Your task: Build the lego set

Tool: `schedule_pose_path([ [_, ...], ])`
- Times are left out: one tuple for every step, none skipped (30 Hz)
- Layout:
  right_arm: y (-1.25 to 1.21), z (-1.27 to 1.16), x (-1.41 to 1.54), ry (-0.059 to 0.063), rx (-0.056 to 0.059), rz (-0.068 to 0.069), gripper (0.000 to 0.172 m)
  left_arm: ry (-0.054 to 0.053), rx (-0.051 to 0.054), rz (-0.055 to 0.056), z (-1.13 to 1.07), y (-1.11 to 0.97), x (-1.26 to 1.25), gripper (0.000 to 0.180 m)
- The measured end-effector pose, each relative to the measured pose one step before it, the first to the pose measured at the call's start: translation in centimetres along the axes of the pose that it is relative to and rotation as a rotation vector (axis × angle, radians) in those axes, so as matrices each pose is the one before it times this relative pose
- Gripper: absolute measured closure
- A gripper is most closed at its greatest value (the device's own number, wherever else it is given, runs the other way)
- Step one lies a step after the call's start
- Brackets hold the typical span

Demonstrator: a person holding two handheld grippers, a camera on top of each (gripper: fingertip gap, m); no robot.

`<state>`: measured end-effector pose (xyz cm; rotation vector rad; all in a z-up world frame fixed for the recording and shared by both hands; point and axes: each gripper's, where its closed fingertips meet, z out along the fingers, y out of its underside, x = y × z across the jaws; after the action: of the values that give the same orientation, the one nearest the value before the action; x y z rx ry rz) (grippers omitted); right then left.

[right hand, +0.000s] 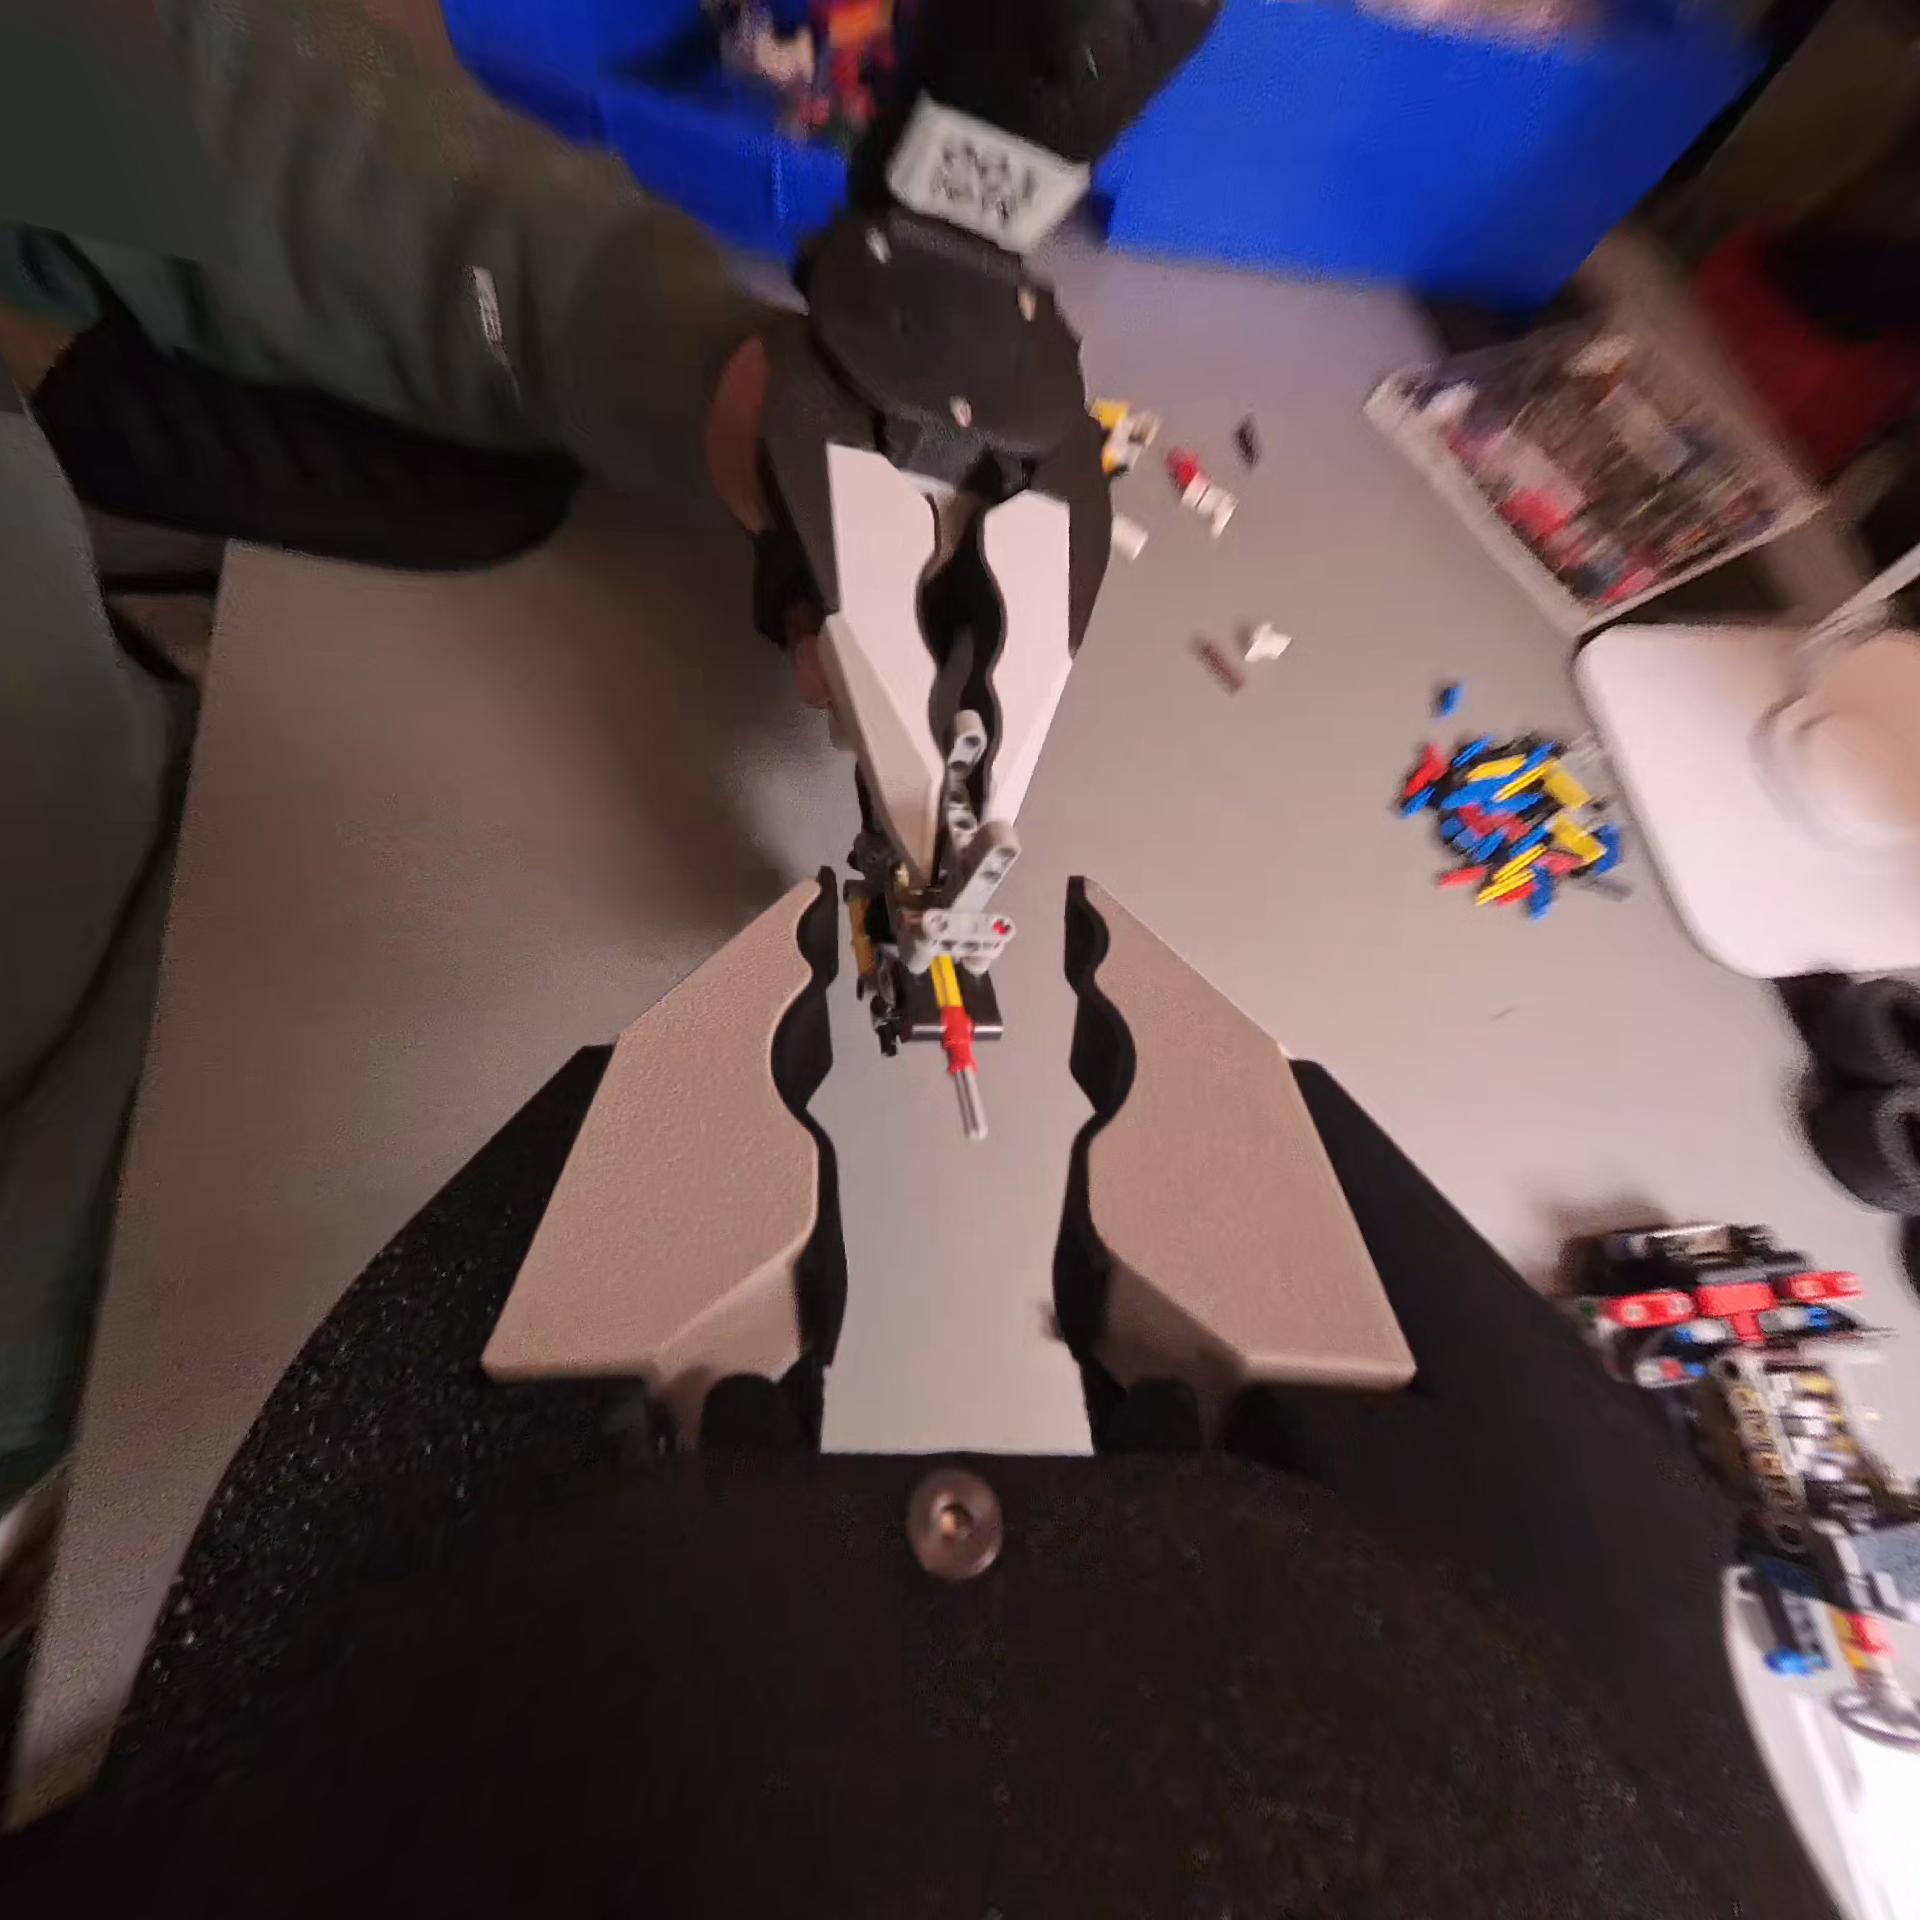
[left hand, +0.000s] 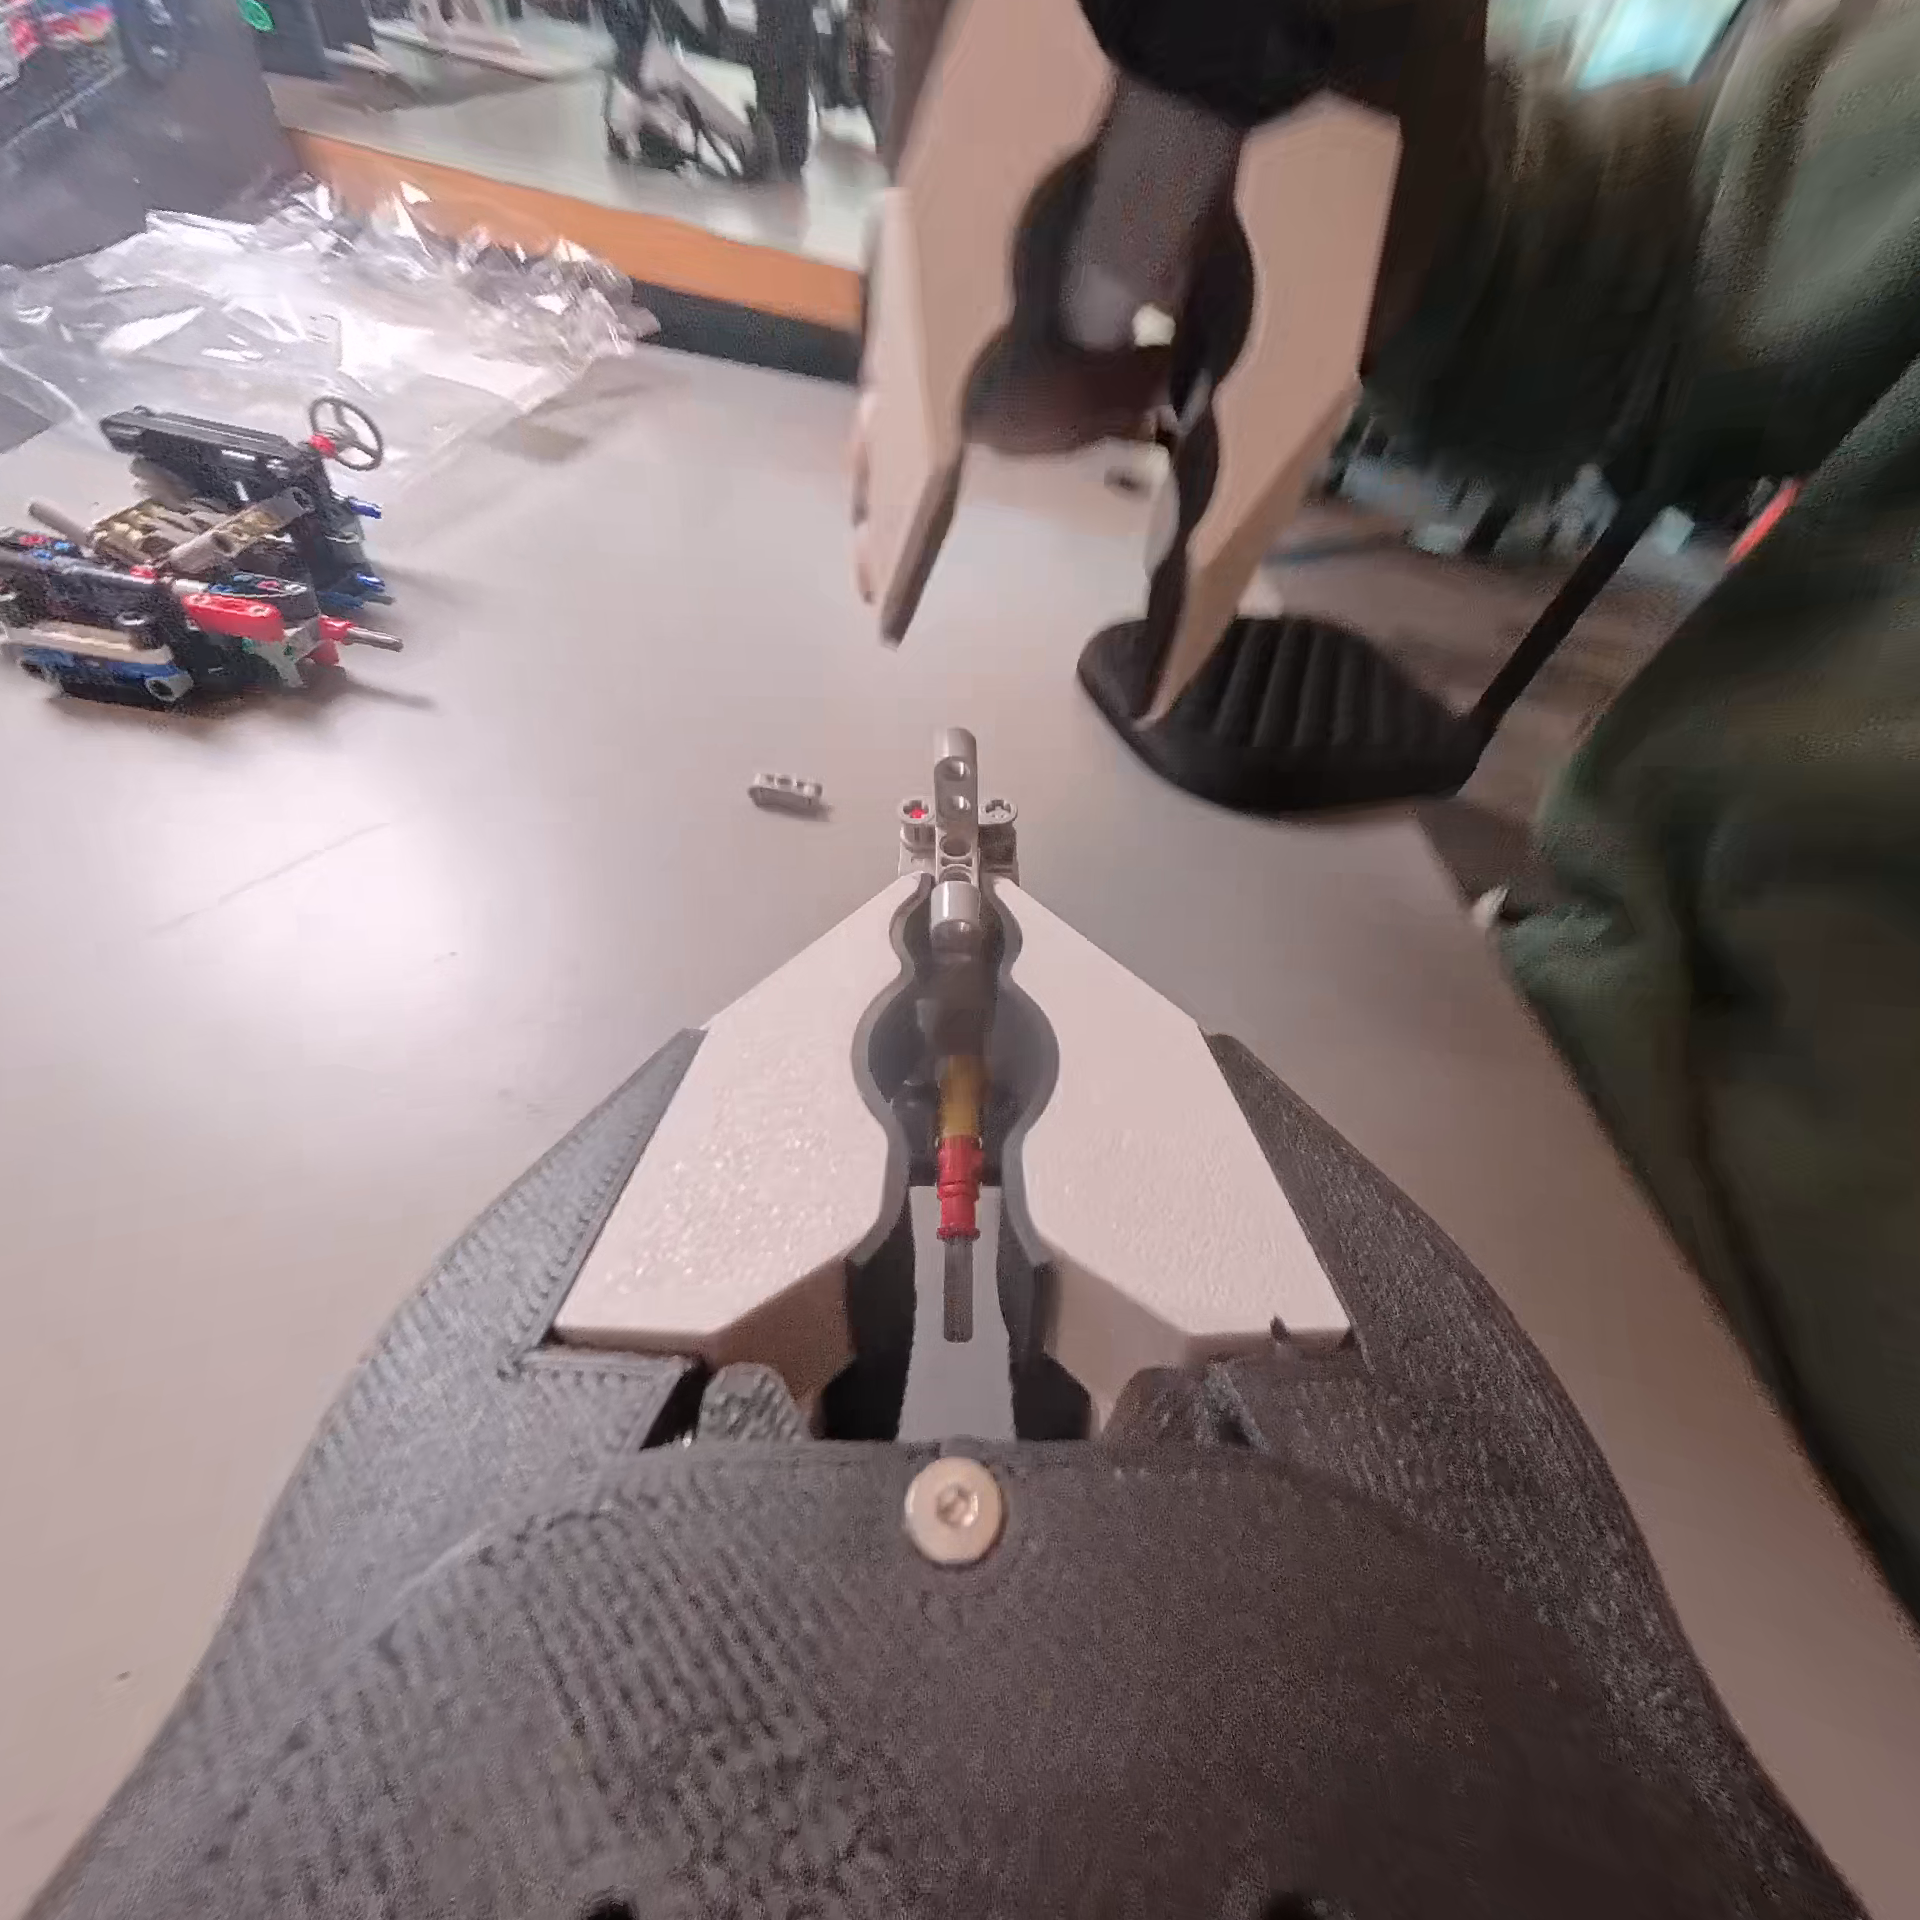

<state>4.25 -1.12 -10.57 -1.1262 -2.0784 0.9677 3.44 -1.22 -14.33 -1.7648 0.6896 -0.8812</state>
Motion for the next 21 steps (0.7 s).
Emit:
schedule_pose_path([
  [-0.253, -0.762, -0.039, 0.0446, 0.0603, -0.0474, 0.129, 0.0297, 0.0625, -0.0864, -0.587, -0.897, -0.209, 0.175],
  [0.127, -0.478, -0.114, 0.0479, 0.0300, -0.0514, 0.128, 0.0431, 0.0511, -0.0901, -0.532, -0.729, -0.029, 0.175],
  [0.241, -0.252, -0.292, 0.0393, 0.0139, -0.0530, 0.128, 0.0447, 0.0430, -0.0845, -0.471, -0.540, 0.017, 0.175],
  [0.137, -0.132, -0.373, 0.0344, 0.0095, -0.0526, 0.127, 0.0373, 0.0461, -0.0696, -0.408, -0.526, 0.010, 0.175],
  [0.024, -0.074, -0.337, 0.0283, 0.0041, -0.0503, 0.127, 0.0441, 0.0391, -0.0626, -0.317, -0.452, 0.184, 0.175],
  [-0.064, -0.040, -0.261, 0.0169, -0.0027, -0.0433, 0.127, 0.0603, 0.0189, -0.0629, -0.173, -0.205, 0.503, 0.175],
  [-0.196, -0.052, 0.049, 0.0200, -0.0031, -0.0361, 0.127, 0.0596, 0.0076, -0.0518, -0.052, -0.013, 0.566, 0.175],
  [-0.335, -0.085, 0.097, 0.0089, 0.0019, -0.0331, 0.128, 0.0370, 0.0115, -0.0285, 0.006, -0.034, 0.346, 0.175],
  [-0.386, -0.062, 0.045, -0.0059, 0.0015, -0.0249, 0.130, 0.0240, 0.0098, -0.0154, 0.055, -0.010, 0.259, 0.175],
  [-0.450, -0.043, -0.114, -0.0229, 0.0042, -0.0120, 0.131, 0.0281, 0.0034, -0.0145, 0.081, 0.012, 0.377, 0.175],
  [-0.653, -0.037, -0.073, -0.0209, 0.0134, -0.0076, 0.131, 0.0298, 0.0029, -0.0092, 0.070, -0.015, 0.444, 0.175],
  [-0.696, -0.026, -0.021, -0.0156, 0.0153, -0.0106, 0.132, 0.0248, -0.0008, -0.0013, 0.074, 0.011, 0.438, 0.175],
  [-0.641, -0.023, 0.193, -0.0010, 0.0081, -0.0195, 0.131, 0.0152, -0.0116, 0.0058, 0.091, 0.156, 0.322, 0.175],
  [-0.696, -0.125, 0.107, -0.0083, 0.0107, -0.0216, 0.131, 0.0019, -0.0185, 0.0117, 0.102, 0.265, 0.143, 0.175],
  [-0.838, -0.231, -0.002, -0.0209, 0.0187, -0.0021, 0.131, -0.0035, -0.0113, 0.0106, 0.103, 0.176, 0.040, 0.175],
  [-0.747, -0.225, 0.061, -0.0198, 0.0146, 0.0078, 0.131, 0.0065, -0.0018, 0.0014, 0.085, 0.072, 0.135, 0.175],
  [-0.124, -0.008, 0.123, -0.0114, -0.0165, -0.0075, 0.129, 0.0161, -0.0005, -0.0042, 0.087, 0.046, 0.243, 0.175],
  [0.665, 0.283, 0.028, -0.0097, -0.0570, -0.0286, 0.125, 0.0134, -0.0042, -0.0013, 0.113, 0.103, 0.212, 0.175],
  [0.779, 0.469, -0.084, -0.0086, -0.0513, -0.0323, 0.123, 0.0093, -0.0097, 0.0011, 0.157, 0.190, 0.141, 0.175],
  [0.346, 0.523, -0.308, -0.0187, -0.0161, -0.0154, 0.123, 0.0111, -0.0121, 0.0003, 0.179, 0.231, 0.162, 0.175],
  [-0.003, 0.477, -0.506, -0.0316, 0.0035, 0.0043, 0.123, 0.0120, -0.0108, -0.0016, 0.180, 0.206, 0.170, 0.175],
])
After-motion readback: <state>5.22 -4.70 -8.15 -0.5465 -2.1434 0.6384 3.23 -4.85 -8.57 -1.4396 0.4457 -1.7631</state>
